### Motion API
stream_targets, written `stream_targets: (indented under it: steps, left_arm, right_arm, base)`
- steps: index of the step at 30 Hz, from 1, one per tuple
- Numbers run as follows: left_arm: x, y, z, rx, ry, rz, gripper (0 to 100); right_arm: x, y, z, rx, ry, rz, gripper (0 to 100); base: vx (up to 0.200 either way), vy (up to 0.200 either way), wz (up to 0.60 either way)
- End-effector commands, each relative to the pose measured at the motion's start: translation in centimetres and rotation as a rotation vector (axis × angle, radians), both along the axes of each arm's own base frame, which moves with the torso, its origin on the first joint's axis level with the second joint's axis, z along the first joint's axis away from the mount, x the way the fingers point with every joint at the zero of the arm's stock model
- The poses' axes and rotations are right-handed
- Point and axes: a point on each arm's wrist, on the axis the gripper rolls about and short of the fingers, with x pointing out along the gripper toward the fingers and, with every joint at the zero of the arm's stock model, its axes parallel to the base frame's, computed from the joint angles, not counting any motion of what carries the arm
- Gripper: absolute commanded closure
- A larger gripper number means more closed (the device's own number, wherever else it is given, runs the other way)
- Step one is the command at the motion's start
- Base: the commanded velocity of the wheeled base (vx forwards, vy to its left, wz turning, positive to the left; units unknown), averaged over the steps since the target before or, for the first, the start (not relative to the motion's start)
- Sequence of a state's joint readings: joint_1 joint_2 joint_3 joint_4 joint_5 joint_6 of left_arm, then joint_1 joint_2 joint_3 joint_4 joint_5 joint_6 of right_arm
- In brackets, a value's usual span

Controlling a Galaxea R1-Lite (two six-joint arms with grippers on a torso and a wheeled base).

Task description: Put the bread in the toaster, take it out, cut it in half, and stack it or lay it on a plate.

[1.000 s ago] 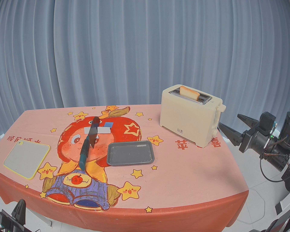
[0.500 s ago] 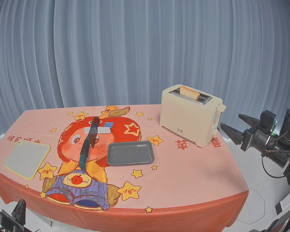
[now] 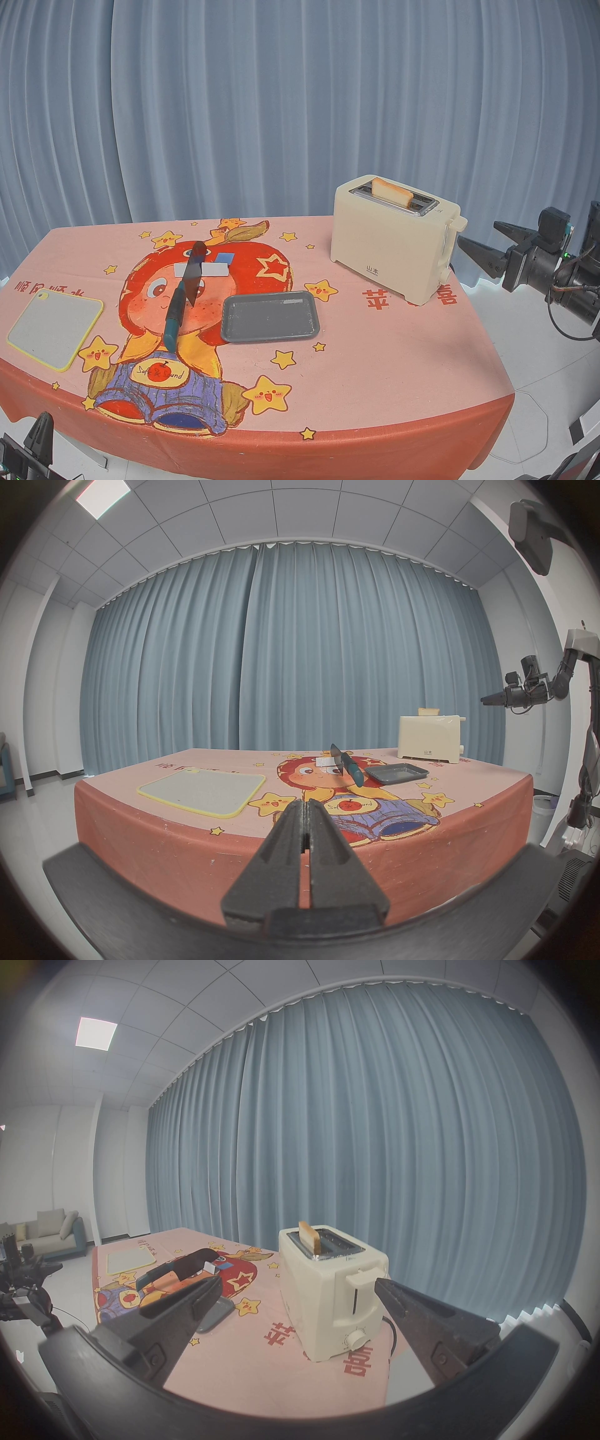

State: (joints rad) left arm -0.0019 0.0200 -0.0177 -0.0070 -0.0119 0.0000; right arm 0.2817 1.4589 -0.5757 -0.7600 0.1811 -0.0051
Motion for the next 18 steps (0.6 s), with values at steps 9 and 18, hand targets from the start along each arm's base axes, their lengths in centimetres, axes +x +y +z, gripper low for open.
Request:
stream_targets:
  steps: [9,18]
  left_arm:
    - [0.1,0.0,-0.5,0.000,0.017,0.000,100]
    - [0.1,0.0,-0.5,0.000,0.017,0.000,100]
  right_arm:
    - [1.7,0.4,0.2,-0.006,-0.003,0.003,0]
    - [2.7,0.4,1.2,-0.003,-0.005,0.021,0]
  base:
    - [0.000,0.000,0.00]
    - [0.000,0.000,0.00]
